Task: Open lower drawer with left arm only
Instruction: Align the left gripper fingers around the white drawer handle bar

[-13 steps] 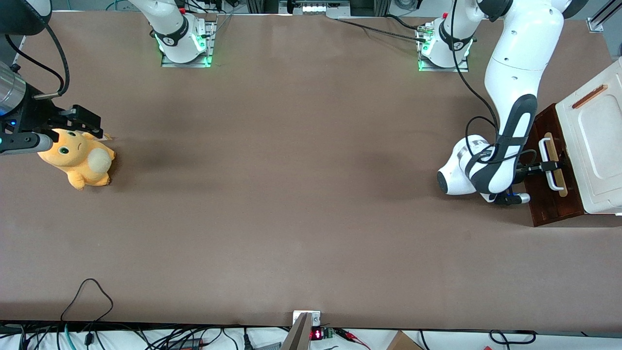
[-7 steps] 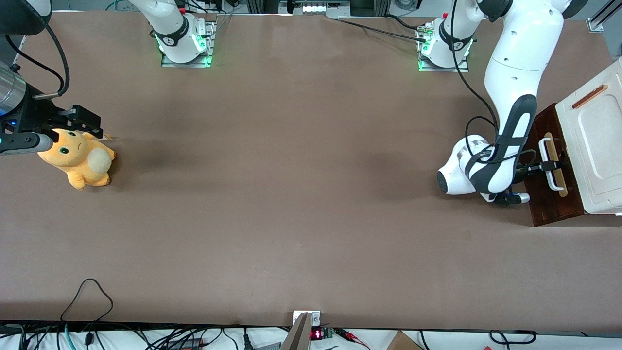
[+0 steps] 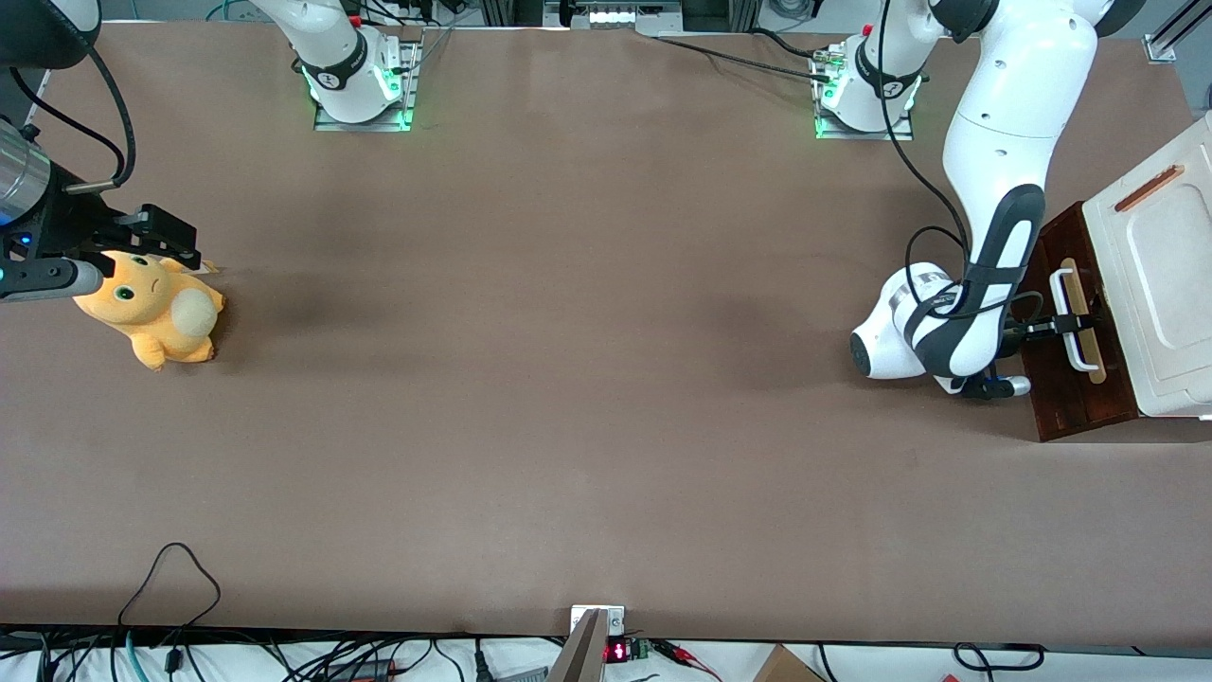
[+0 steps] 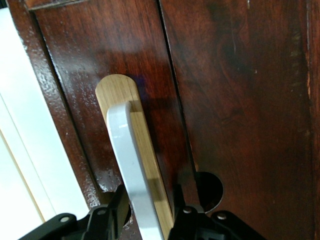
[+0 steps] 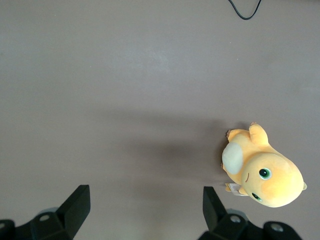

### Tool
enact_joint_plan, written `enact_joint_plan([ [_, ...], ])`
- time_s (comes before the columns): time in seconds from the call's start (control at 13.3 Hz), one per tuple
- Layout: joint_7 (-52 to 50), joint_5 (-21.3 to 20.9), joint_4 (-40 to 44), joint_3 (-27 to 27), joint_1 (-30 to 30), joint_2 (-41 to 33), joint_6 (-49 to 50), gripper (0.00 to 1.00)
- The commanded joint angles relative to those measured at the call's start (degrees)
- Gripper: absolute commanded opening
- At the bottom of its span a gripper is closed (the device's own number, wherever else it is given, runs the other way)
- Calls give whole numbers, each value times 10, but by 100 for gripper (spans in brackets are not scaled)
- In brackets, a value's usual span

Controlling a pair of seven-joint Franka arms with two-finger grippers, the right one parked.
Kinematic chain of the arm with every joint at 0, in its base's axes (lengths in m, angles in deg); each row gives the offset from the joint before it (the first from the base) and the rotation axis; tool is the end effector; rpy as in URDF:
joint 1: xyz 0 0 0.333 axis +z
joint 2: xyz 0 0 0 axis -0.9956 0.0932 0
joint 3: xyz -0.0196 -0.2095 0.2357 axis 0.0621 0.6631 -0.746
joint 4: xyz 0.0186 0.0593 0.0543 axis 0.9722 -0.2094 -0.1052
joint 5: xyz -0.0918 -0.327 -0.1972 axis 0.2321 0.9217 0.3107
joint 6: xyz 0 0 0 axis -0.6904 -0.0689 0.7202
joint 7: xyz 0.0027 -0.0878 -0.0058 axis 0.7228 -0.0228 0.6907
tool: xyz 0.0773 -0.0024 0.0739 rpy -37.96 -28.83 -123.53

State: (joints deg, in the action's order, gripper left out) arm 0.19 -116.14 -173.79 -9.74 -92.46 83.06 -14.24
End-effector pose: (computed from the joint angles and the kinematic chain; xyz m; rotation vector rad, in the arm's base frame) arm 0.5630 0.0418 0.1525 -1.6202 0.0310 0.3148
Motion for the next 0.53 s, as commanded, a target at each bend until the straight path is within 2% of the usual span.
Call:
enact_joint_plan([
  [0.0,-6,-4,-7,1,0,-2,5,38],
  [0.15,-8,-4,-7,1,0,4,13,37],
  [0.45,-13,-4,-6,1,1,5,16,28],
])
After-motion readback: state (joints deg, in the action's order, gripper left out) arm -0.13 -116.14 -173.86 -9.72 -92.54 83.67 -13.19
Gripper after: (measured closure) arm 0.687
